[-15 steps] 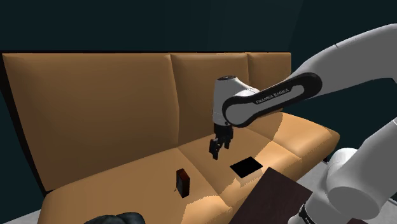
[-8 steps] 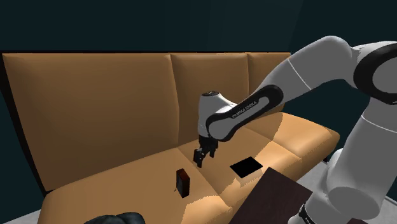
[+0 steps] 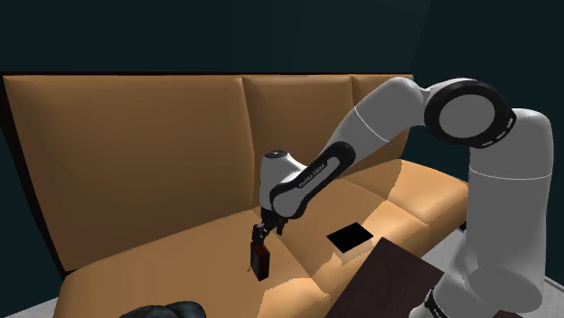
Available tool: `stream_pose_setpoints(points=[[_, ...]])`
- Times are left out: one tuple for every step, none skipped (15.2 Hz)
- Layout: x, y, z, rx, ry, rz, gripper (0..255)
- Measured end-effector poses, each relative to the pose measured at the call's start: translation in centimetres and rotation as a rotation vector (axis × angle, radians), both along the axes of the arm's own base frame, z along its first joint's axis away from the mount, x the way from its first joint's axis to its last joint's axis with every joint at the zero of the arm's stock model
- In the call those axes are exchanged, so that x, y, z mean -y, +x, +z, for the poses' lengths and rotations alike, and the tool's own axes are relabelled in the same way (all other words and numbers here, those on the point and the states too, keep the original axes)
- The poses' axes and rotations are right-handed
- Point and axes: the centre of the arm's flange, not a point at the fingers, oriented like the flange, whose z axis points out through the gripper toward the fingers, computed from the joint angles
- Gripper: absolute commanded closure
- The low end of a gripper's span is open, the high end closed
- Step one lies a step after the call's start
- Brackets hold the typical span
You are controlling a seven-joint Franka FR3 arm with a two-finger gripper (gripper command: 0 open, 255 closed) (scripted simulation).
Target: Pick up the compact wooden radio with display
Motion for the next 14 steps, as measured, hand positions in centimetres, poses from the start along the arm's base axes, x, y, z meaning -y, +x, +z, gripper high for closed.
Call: stream_pose_setpoints(points=[[-0.3,0.7,-1.0,0.004,0.004,-0.003,0],[-0.8,1.5,-1.6,0.008,0.007,-0.006,0],[-1.4,2.2,-2.5,0.013,0.01,-0.01,0],[-1.8,2.9,-3.1,0.015,0.012,-0.012,0],[-1.8,3.1,-3.7,0.016,0.013,-0.013,0],[-1.9,3.3,-4.4,0.017,0.014,-0.014,0],[-1.8,3.3,-4.9,0.018,0.014,-0.014,0],[-1.7,3.3,-5.4,0.018,0.014,-0.014,0],[-1.8,3.2,-5.9,0.018,0.014,-0.015,0],[-1.8,3.2,-6.5,0.018,0.014,-0.015,0],[-1.7,3.2,-7.3,0.018,0.014,-0.015,0],[-1.7,3.2,-7.6,0.018,0.014,-0.015,0],[-1.7,3.2,-7.8,0.018,0.014,-0.015,255],[-1.7,3.2,-7.9,0.018,0.014,-0.015,255]])
